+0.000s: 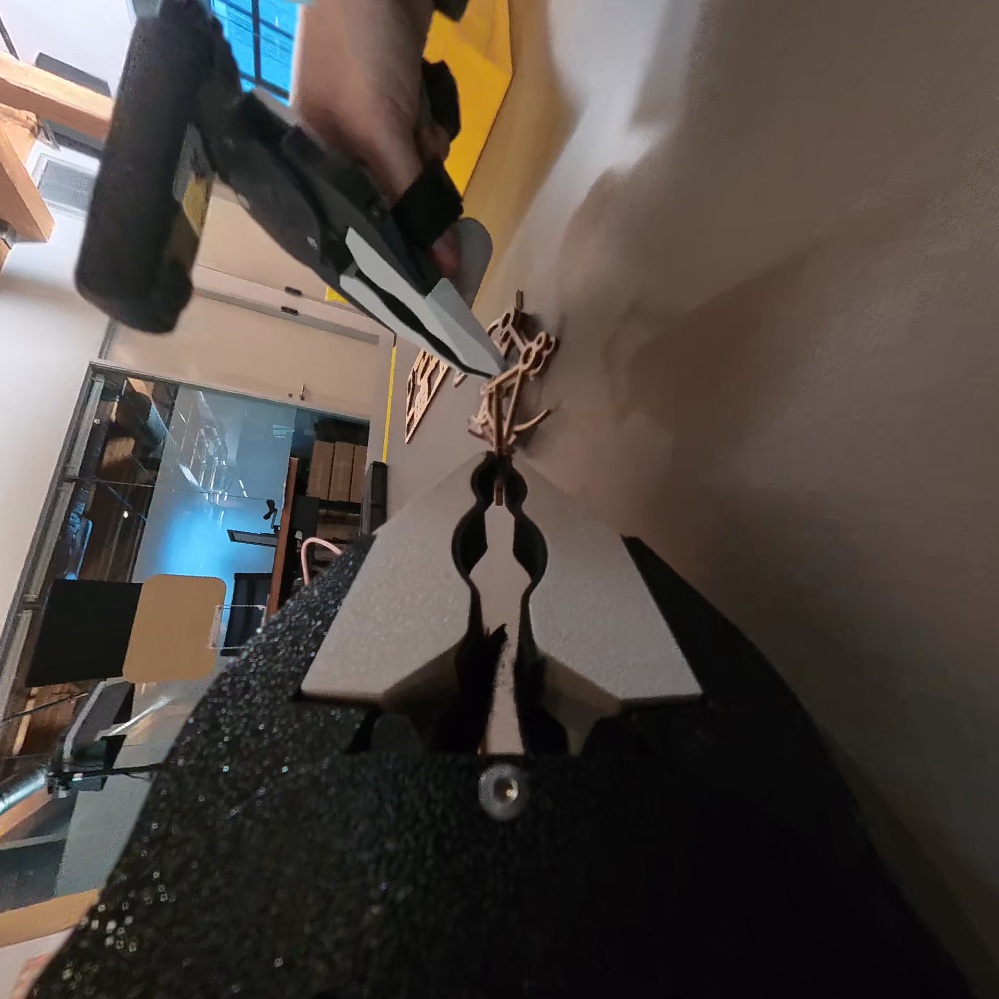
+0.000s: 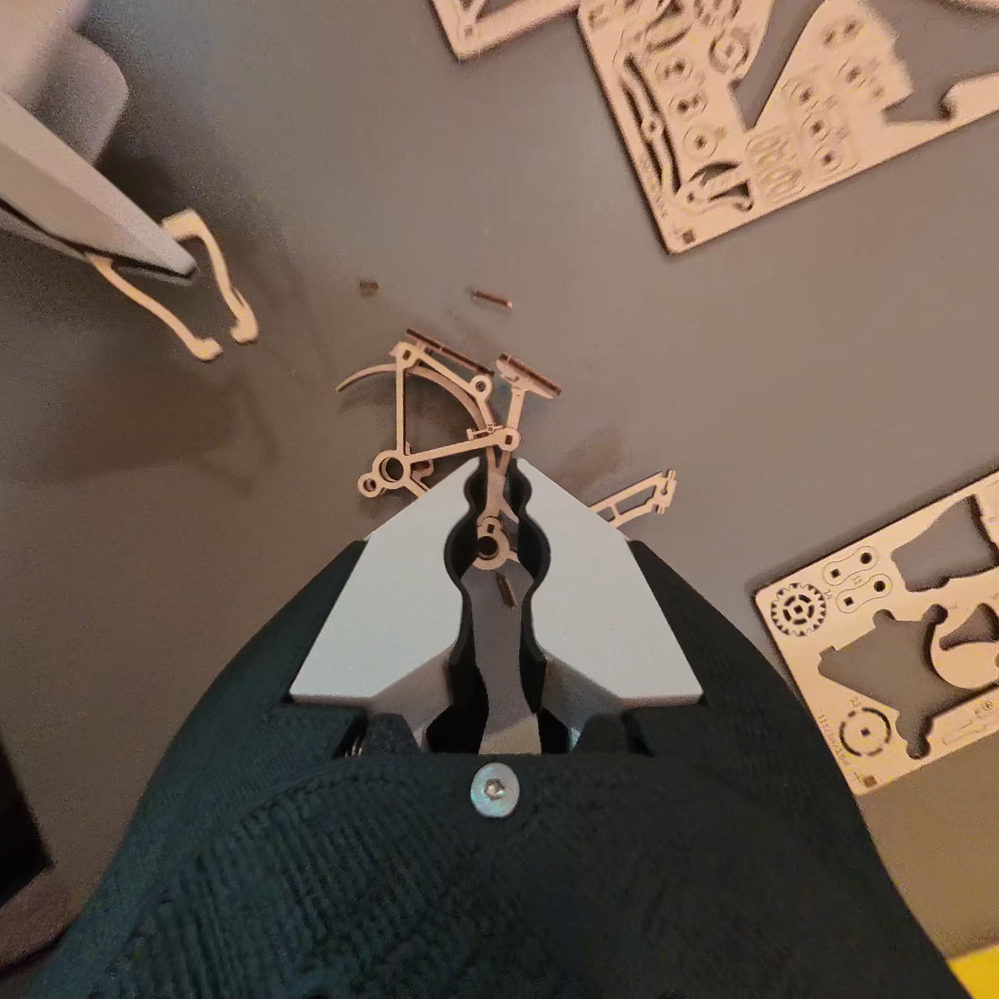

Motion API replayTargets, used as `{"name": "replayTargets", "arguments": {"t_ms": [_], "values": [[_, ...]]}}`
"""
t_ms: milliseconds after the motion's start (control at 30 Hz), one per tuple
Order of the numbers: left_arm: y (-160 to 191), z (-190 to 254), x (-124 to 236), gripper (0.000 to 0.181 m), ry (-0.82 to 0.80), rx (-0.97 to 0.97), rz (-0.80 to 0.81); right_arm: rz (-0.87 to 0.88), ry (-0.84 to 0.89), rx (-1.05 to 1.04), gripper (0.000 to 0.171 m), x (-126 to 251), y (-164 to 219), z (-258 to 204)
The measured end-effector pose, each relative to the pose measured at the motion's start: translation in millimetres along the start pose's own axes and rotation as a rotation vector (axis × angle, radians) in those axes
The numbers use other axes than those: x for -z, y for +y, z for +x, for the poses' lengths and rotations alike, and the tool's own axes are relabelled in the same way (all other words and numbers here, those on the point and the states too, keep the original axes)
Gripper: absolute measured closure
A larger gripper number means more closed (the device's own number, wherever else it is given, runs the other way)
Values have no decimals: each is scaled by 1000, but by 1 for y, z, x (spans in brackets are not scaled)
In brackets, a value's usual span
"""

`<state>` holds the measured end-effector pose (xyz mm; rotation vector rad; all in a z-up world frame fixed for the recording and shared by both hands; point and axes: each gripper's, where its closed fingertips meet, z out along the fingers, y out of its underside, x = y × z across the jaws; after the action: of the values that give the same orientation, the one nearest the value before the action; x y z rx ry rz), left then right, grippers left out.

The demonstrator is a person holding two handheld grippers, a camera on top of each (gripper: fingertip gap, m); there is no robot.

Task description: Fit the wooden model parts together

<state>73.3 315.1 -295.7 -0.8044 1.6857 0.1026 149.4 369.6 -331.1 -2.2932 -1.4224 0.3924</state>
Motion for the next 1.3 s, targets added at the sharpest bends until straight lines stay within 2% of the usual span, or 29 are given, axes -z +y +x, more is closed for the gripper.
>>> {"name": "replayTargets", "arguments": {"t_ms": [33,267,433,833,1300], "values": [[0,0,-2,181,1,12,1,54,27,2,166,1,-4,0],[12,0,-14,181,-11,-21,-50,410,274,21,166,21,-31,7],[20,2,-27,181,-5,-94,-89,530,461,79,166,36,-40,11],[25,-5,-47,181,41,-1,-38,503,688,218,166,36,-48,13],[30,-8,-51,181,77,87,-32,505,676,160,166,34,-46,19]]}}
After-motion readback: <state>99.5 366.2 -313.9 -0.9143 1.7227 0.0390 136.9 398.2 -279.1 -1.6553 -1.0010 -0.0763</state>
